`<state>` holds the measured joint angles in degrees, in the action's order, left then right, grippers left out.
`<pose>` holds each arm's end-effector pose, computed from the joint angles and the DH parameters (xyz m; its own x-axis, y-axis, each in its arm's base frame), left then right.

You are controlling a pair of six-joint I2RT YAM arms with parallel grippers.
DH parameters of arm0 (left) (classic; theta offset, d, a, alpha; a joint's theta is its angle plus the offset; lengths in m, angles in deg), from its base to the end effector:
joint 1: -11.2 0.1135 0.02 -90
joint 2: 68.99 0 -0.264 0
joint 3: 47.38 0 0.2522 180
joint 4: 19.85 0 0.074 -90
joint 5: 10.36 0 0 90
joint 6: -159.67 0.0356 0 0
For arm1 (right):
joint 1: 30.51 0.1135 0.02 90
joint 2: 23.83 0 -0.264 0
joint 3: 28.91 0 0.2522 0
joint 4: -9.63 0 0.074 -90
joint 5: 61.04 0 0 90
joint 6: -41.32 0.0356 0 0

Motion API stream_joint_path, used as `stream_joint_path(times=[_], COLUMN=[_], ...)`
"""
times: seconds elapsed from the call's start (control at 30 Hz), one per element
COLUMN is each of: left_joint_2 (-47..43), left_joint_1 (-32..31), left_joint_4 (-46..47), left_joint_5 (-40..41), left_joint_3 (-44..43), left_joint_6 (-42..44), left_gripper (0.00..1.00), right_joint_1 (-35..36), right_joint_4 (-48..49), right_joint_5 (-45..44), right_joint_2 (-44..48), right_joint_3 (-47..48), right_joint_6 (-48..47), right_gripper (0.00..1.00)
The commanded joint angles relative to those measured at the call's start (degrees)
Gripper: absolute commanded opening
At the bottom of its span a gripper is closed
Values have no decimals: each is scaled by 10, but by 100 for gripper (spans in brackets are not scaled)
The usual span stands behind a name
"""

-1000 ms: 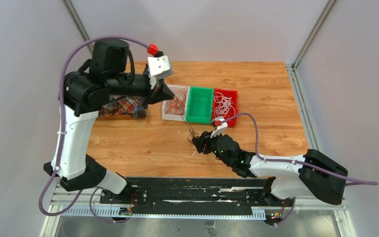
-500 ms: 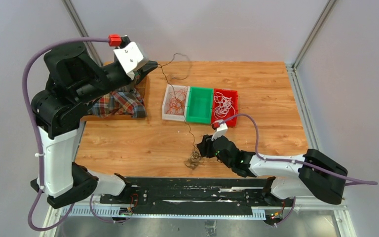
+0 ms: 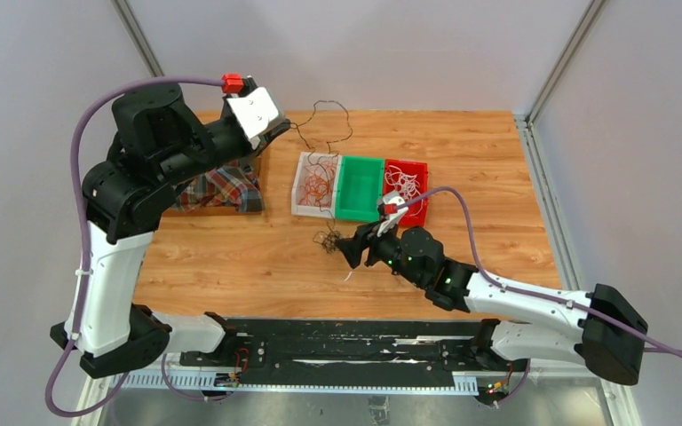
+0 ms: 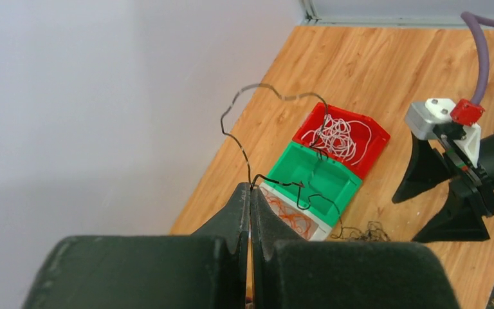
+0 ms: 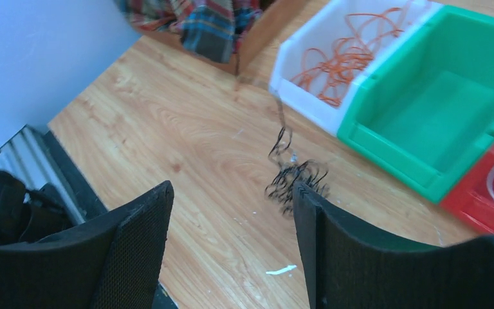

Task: Untangle the cables

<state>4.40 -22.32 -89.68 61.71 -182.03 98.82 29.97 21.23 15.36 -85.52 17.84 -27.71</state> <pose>0.1377 -0.1044 0.5715 0.2710 0.3764 -0.8859 0.7410 0.5058 0.4416 0.1289 0.2107 0.2746 -0.2881 0.1972 -0.9371 -0.6715 0.6561 0.3445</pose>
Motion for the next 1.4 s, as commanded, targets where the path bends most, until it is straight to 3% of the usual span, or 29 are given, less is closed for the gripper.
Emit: stream_joint_path(times=[0.0,0.33,0.47,0.97,1.37], left_joint_2=[-6,-8,-9,42,15], left_joint_1=[-1,-1,-1,-1,0], left_joint_4=[25,25,24,37,188], left_joint_5=[5,16,19,41,94], left_joint_3=[-3,-11,-19,-157,-164], left_joint_6=[14,34,38,47,62], left_gripper=[0,1,0,0,0], right_joint_1=[2,-4,-14,-25,-45], right_joint_4=[58,68,102,153,162], right_joint_5=[102,38,70,188,154], right_joint_2=[-41,-183,-221,-364,-418], right_joint_3=[25,118,150,221,177], right_joint_6=[-47,-72,-78,-1,42], right_gripper=[69,69,66,42,32])
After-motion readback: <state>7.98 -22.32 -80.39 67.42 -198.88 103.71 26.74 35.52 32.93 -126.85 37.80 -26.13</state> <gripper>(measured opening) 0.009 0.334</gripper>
